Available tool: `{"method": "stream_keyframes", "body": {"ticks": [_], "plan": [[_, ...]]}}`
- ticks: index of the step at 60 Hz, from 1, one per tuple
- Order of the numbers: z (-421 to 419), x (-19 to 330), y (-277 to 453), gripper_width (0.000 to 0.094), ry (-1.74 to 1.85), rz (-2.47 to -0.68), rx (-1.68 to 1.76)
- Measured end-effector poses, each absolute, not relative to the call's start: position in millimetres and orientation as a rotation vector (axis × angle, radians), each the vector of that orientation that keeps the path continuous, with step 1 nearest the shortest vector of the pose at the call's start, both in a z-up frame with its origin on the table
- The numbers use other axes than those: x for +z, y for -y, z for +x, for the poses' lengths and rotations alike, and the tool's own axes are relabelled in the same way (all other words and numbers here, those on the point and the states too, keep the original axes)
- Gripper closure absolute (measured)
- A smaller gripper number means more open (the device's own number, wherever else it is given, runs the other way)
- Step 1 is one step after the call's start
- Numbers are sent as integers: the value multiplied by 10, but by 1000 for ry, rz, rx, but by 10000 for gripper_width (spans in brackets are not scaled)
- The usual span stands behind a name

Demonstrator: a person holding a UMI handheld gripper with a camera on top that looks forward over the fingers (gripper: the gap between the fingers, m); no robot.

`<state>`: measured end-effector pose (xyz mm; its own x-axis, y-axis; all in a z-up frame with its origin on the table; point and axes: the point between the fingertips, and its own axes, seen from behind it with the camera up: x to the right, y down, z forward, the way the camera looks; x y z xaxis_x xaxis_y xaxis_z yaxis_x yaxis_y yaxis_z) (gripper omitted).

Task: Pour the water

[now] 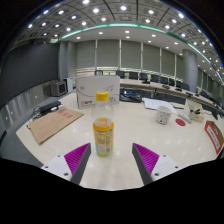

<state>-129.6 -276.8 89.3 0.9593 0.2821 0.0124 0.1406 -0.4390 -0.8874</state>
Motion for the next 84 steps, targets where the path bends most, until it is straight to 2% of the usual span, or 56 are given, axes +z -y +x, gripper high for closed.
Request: {"method": "stream_keyframes", "body": {"ticks": [11,14,22,37,45,54,63,71,78,84], "plan": [[-1719,818,2152,82,232,-1961,135],[-1758,779,2036,108,214,-1953,128],[-1765,695,1812,393,156,-1938,91],[-1780,781,1740,525,137,-1908,77],[-1862,994,1644,539,126,-1897,121],[-1955,1490,1309,538,5,-1860,303],[-1876,2103,788,540,-214,-1783,618],[-1709,2494,275,541,-459,-1688,968],[-1333,2598,-205,541,-736,-1570,1274],[-988,2533,-556,541,-977,-1433,1493]]}}
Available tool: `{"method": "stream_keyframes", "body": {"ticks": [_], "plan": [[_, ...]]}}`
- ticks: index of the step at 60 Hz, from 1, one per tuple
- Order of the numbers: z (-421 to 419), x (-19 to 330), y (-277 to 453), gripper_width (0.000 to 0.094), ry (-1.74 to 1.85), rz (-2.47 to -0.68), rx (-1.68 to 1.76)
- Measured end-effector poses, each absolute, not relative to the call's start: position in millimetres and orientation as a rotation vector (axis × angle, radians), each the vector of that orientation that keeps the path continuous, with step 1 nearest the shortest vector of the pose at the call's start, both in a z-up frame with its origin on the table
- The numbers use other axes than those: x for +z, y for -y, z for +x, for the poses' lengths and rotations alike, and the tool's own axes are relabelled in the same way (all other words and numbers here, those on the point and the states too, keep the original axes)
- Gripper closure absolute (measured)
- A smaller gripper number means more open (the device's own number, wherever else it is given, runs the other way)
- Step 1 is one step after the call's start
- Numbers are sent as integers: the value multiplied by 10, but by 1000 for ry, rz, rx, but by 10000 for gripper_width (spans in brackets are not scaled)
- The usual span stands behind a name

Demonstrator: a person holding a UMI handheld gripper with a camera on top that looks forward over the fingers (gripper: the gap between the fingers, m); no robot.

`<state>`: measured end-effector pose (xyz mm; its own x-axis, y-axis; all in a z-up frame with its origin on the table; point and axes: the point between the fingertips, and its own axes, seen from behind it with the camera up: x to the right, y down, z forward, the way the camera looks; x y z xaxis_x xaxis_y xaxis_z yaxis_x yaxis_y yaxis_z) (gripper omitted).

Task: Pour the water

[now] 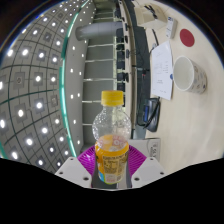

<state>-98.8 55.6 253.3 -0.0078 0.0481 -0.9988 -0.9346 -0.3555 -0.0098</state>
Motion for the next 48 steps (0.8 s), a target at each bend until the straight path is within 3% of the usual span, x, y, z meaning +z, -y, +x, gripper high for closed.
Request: {"method": "stream_keyframes", "body": {"ticks": [13,21,34,48], "plan": [[-382,2112,-1004,540,-1410,-1128,1815],[-210,1834,-1105,541,-1546,-1041,1880],[-252,1844,-1133,541,-1539,-1097,1909],[-133,2209,-1102,542,-1176,-1431,1660]]}}
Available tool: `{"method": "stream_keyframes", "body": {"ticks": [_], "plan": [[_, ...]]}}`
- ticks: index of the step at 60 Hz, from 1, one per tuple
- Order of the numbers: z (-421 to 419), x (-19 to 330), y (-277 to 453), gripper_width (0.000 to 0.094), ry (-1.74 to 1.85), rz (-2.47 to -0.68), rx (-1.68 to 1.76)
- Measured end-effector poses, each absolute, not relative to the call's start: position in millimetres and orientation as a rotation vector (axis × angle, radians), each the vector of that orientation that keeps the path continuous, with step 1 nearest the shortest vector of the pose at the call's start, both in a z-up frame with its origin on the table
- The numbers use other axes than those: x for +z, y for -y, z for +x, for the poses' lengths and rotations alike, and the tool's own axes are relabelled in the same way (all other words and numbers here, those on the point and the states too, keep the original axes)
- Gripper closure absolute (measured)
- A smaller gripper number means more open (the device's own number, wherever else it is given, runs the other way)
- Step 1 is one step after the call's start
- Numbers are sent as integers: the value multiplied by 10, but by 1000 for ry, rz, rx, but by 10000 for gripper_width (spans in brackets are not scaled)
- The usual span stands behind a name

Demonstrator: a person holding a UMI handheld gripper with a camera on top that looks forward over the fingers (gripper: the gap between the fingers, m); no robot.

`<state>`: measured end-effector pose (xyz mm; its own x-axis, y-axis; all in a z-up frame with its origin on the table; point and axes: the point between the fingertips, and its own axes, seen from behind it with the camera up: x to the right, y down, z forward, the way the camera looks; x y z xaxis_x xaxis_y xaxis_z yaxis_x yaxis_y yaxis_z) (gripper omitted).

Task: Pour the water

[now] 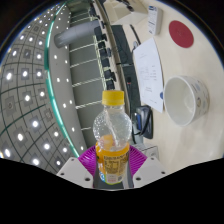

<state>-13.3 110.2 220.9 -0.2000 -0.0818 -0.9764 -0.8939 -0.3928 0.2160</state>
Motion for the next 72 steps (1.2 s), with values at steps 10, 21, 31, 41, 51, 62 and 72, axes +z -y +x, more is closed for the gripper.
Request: {"method": "stream_keyframes", "body": {"ticks": [10,21,31,41,51,62,72], "plan": [[469,2471,-1171,539,-800,-1611,1262],[1446,2604,-1217,539,-403,-1725,638],[2161,2226,-1251,539,-152,-1788,172],[2515,1457,-1278,541,-45,-1878,-30],[2635,897,-1231,538,-32,-1935,-57],[2639,699,-1218,525,-49,-1920,-34],[2632,693,-1177,399,-50,-1929,-45]]}}
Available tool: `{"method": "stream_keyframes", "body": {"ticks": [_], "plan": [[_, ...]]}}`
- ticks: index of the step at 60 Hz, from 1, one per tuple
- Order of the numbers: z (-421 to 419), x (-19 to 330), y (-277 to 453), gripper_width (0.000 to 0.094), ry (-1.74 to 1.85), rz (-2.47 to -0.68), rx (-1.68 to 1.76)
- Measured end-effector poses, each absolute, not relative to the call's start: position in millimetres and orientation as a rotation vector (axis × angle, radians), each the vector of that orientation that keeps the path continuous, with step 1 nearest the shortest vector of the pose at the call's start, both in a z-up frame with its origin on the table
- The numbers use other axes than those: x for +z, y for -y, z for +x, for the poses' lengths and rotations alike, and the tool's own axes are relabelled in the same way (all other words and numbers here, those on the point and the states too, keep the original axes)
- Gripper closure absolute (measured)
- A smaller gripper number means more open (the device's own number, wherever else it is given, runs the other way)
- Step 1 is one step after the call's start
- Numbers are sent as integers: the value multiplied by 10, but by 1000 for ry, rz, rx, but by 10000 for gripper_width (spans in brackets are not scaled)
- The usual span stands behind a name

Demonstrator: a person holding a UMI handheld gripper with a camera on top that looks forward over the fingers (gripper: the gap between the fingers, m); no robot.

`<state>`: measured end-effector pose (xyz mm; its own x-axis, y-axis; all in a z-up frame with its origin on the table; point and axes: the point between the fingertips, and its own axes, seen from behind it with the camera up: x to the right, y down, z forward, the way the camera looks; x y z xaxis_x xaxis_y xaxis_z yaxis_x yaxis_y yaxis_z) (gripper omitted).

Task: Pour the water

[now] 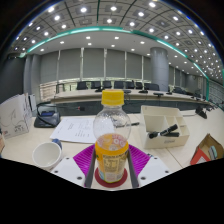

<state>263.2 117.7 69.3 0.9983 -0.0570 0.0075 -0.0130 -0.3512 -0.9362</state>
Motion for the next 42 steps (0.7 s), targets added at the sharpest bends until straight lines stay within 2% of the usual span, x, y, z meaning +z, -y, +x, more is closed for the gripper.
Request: {"method": "stream_keyframes", "body": {"ticks": [2,5,6,9,13,21,29,42], "plan": [[2662,655,-1175,332,-45,-1950,-48],[2606,668,-1100,103,-39,-1975,-45],[2594,679,-1078,60,-41,-1981,-43],[2565,719,-1003,115,-46,-2000,-42],[2540,806,-877,66,-54,-2024,-58],[2393,1101,-493,75,-51,-2057,-91],[2080,1477,119,74,-63,-2079,-94],[1563,1877,1279,80,-88,-2154,-95]]}}
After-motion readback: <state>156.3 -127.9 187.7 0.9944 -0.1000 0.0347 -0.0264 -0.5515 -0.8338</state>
